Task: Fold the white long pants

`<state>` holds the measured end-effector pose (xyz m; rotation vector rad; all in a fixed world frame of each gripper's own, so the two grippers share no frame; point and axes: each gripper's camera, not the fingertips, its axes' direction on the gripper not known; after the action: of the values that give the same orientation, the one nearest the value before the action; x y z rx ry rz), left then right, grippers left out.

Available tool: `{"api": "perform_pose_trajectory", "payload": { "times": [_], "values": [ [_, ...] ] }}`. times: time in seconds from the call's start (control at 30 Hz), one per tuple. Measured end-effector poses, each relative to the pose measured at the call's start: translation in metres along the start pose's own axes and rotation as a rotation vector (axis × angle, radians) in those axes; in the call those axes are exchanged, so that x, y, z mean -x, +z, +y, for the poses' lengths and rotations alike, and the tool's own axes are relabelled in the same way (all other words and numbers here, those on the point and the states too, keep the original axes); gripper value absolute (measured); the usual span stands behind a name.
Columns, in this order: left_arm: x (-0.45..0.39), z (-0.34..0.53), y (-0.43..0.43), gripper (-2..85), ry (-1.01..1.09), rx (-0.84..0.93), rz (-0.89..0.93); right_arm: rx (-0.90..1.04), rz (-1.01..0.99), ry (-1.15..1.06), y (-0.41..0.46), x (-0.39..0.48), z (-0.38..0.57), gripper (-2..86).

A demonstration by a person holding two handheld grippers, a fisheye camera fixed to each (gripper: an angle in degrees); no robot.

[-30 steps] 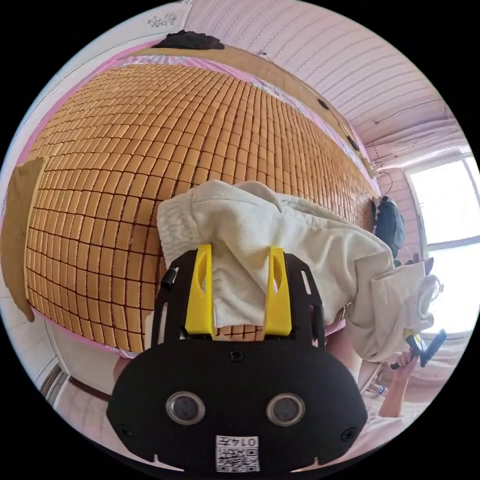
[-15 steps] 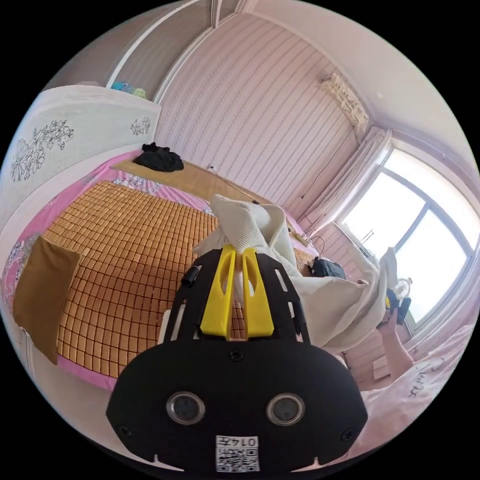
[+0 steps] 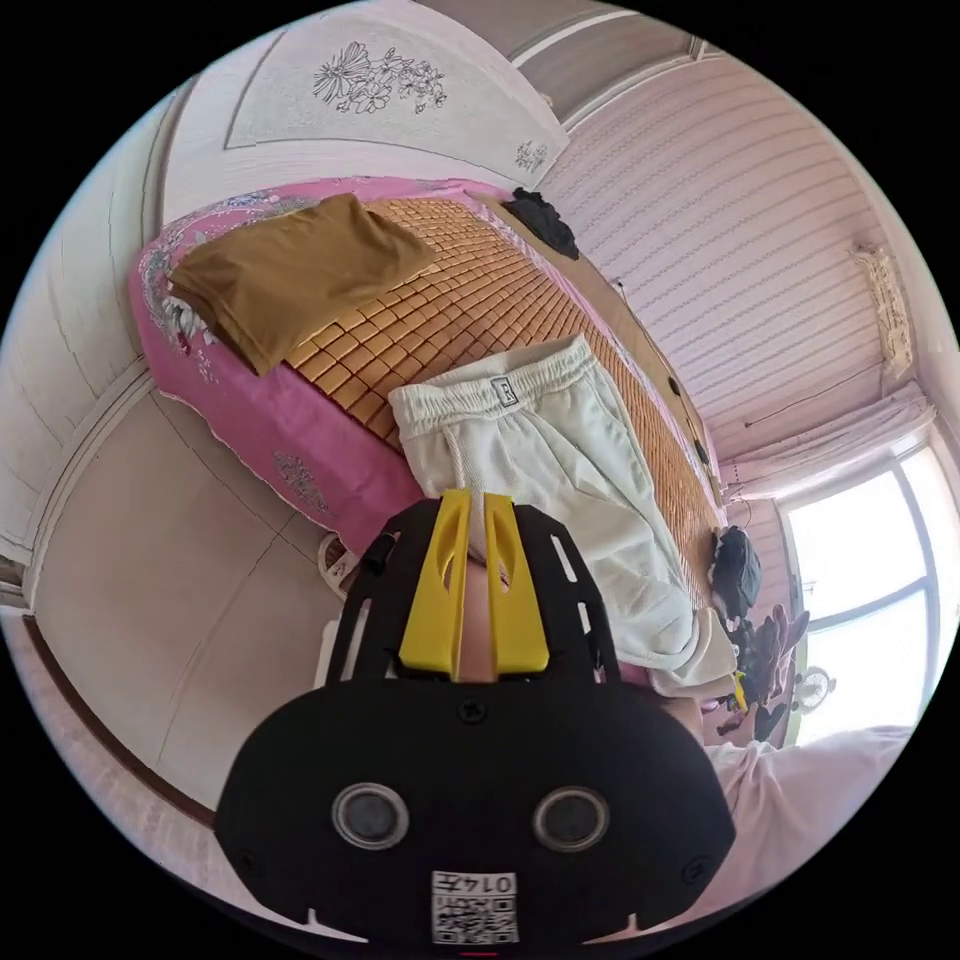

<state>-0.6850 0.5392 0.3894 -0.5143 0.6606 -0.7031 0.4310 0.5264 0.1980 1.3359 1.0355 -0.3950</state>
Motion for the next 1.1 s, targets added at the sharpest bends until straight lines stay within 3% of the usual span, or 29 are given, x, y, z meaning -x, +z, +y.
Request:
{"api": "perform_pose_trajectory", "payload": {
  "times": [0.17, 0.37, 0.47, 0.7, 0.83, 0.93, 1.0, 1.1],
  "values": [
    [-0.054, -0.053, 0.022, 6.9, 0.167, 0.007, -0.050, -0.004, 0.038, -0.174, 0.019, 0.047, -0.049, 13.2],
    [-0.124, -0.133, 0.092, 10.7, 0.357, 0.170, -0.124, 0.083, 0.200, -0.031, 0.058, 0.010, -0.086, 13.9],
    [-0.139, -0.162, 0.125, 11.5, 0.321, 0.185, -0.154, 0.216, 0.342, -0.026, 0.090, -0.014, -0.077, 13.2],
    [-0.134, -0.188, 0.216, 14.1, 0.091, 0.314, -0.215, 0.364, 0.093, 0.137, 0.121, -0.051, -0.047, 7.2],
    [-0.137, -0.185, 0.236, 12.5, 0.001, 0.292, -0.301, 0.306, 0.011, 0.156, 0.100, -0.050, -0.055, 3.3],
    [-0.152, -0.192, 0.243, 8.2, 0.074, 0.333, -0.361, 0.222, -0.002, 0.002, 0.072, -0.018, -0.086, 2.3],
    [-0.153, -0.198, 0.235, 5.1, 0.095, 0.289, -0.277, 0.147, 0.111, -0.151, 0.048, 0.015, -0.119, 2.1],
    [-0.150, -0.210, 0.204, 4.3, 0.067, 0.150, -0.128, 0.045, 0.058, -0.212, 0.025, 0.037, -0.164, 2.2]
  ]
}}
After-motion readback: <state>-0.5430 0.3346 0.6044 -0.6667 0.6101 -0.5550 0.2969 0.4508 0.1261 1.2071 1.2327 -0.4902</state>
